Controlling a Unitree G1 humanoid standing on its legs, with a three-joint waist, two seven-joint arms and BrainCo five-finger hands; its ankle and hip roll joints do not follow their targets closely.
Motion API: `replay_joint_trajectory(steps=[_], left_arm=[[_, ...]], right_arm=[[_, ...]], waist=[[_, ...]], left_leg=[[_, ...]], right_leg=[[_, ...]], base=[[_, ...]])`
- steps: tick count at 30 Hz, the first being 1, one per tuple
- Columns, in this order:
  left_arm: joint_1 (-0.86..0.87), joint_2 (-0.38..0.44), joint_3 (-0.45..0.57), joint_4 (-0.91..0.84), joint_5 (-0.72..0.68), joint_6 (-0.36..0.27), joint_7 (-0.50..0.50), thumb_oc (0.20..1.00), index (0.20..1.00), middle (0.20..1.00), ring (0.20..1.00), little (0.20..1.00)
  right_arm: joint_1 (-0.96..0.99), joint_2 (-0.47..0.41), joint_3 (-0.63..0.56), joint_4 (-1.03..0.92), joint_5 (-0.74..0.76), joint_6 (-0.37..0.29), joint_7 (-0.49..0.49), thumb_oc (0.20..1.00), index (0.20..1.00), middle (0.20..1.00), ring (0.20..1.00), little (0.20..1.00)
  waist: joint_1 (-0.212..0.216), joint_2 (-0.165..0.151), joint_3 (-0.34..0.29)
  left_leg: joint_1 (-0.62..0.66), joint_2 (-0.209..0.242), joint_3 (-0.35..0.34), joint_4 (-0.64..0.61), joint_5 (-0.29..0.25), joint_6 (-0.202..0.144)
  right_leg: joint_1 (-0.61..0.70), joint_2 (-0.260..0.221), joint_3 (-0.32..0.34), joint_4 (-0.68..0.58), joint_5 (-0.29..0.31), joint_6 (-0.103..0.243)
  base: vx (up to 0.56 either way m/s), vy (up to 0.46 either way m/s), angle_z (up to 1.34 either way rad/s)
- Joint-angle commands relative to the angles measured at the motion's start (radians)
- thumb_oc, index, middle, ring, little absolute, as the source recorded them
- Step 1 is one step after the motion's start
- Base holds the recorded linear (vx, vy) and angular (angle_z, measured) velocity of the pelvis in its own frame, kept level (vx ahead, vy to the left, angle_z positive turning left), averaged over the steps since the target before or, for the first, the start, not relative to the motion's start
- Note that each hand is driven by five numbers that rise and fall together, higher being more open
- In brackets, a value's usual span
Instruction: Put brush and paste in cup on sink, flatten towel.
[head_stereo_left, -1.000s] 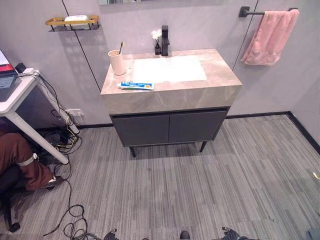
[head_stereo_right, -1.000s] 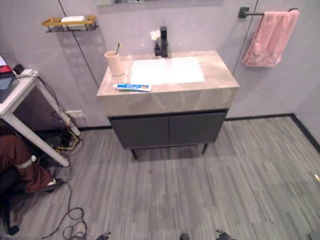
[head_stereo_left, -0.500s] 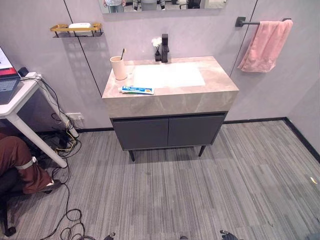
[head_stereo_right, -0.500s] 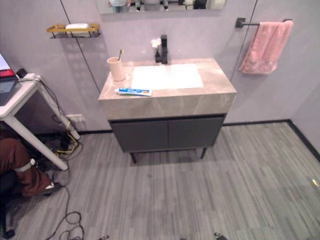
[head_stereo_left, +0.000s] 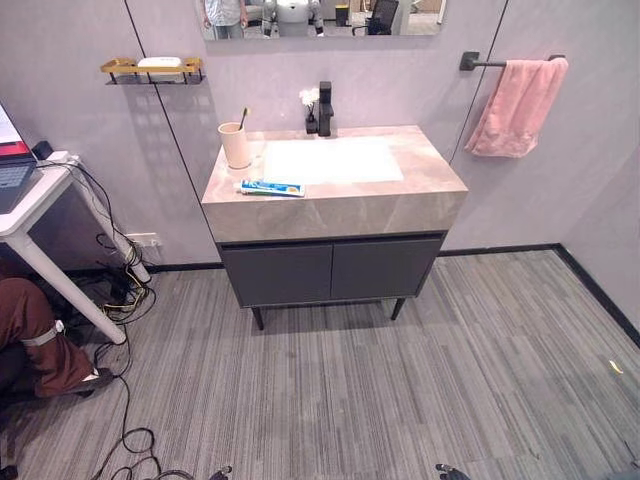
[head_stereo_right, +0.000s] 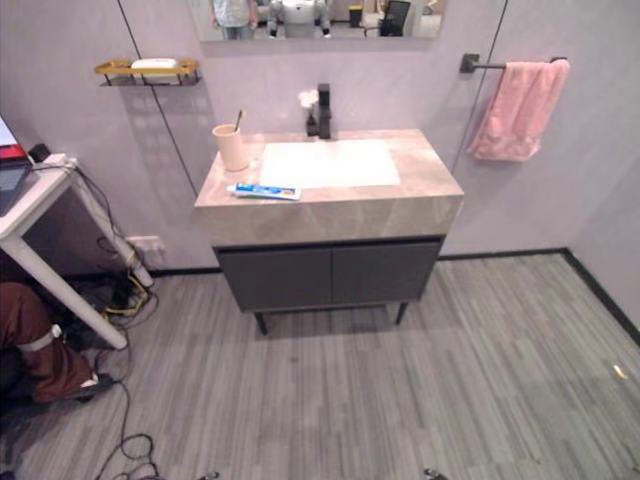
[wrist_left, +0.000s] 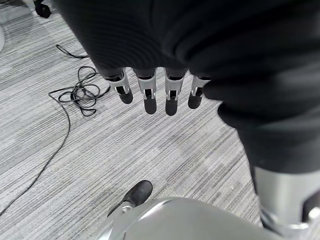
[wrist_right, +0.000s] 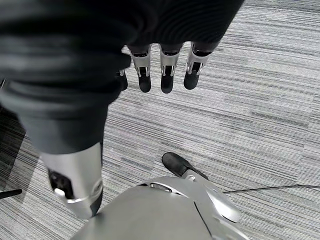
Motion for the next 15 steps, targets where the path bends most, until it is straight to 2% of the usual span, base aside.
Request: replay_joint_trajectory(steps=[1,10,15], left_arm=[[-0.024,0.010,-0.024,0.069,0.032,0.007,-0.006,1.000,1.000,1.000,1.000,1.000],[-0.020,0.012,-0.016,0.079,0.029,0.008,-0.006,1.000,1.000,1.000,1.000,1.000],[-0.019,0.032,0.053,0.091,-0.052,0.007,0.003,1.000,1.000,1.000,1.000,1.000]], right_arm=[[-0.050,0.040,0.056,0.072,-0.020,-0.006,-0.002,1.000,1.000,1.000,1.000,1.000],[-0.052,0.034,0.048,0.051,0.016,-0.017,0.002,1.000,1.000,1.000,1.000,1.000],[-0.058,0.026,0.028,0.034,0.049,-0.023,0.005,1.000,1.000,1.000,1.000,1.000]], waist=[[-0.004,-0.040,0.011],[-0.004,-0.040,0.009],[0.002,-0.046,0.013]], left_leg=[[-0.004,-0.001,0.009,0.004,-0.004,-0.041],[0.003,-0.001,0.015,0.004,-0.005,-0.041],[0.017,-0.008,0.014,0.004,-0.005,-0.026]], right_leg=[[0.028,-0.079,0.061,0.000,-0.026,0.110],[0.032,-0.079,0.065,0.000,-0.028,0.110],[0.034,-0.076,0.081,0.000,-0.027,0.109]], base=[[0.00,0.000,0.00],[0.00,0.000,0.00],[0.00,0.022,-0.03]])
